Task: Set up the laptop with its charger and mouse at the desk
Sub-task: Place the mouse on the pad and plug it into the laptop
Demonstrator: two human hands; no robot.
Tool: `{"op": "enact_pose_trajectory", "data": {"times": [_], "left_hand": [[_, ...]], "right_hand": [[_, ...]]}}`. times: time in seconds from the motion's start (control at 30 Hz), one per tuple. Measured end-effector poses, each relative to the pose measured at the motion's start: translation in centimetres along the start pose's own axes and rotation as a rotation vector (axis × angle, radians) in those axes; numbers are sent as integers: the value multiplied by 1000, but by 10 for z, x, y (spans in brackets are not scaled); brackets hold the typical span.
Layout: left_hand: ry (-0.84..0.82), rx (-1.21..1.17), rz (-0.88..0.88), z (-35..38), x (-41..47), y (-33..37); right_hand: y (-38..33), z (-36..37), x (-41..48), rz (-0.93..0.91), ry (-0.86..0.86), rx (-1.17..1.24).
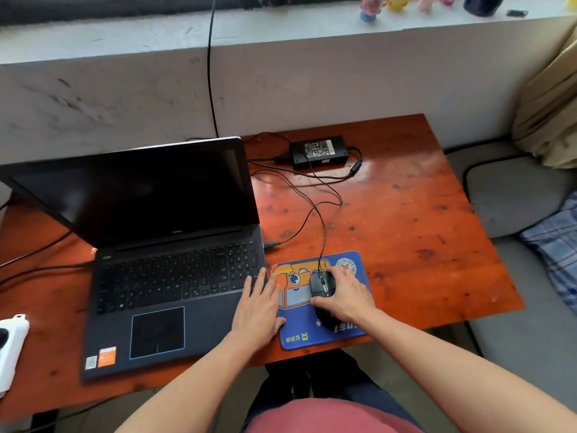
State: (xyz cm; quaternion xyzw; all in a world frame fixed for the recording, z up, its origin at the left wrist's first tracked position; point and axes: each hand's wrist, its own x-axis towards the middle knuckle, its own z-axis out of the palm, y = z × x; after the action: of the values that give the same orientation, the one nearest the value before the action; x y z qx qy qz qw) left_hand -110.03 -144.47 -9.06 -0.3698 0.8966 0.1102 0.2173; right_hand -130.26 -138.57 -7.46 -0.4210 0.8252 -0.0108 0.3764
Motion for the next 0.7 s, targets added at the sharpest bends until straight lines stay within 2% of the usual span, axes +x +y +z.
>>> {"op": "enact_pose_trajectory", "data": {"times": [0.3,0.43,0.6,0.7], "left_hand": [[10,4,58,-2,0,-7],[85,-52,103,-11,-3,-20],[139,-70,25,-38,-14,-37],[171,-87,-66,-52,-22,-51]], "right_hand": [[1,1,-4,24,-22,43],[1,-13,-1,32,-36,61],[-5,-40,10,-2,12,-19],[-24,-62,19,-89,45,-69]]}}
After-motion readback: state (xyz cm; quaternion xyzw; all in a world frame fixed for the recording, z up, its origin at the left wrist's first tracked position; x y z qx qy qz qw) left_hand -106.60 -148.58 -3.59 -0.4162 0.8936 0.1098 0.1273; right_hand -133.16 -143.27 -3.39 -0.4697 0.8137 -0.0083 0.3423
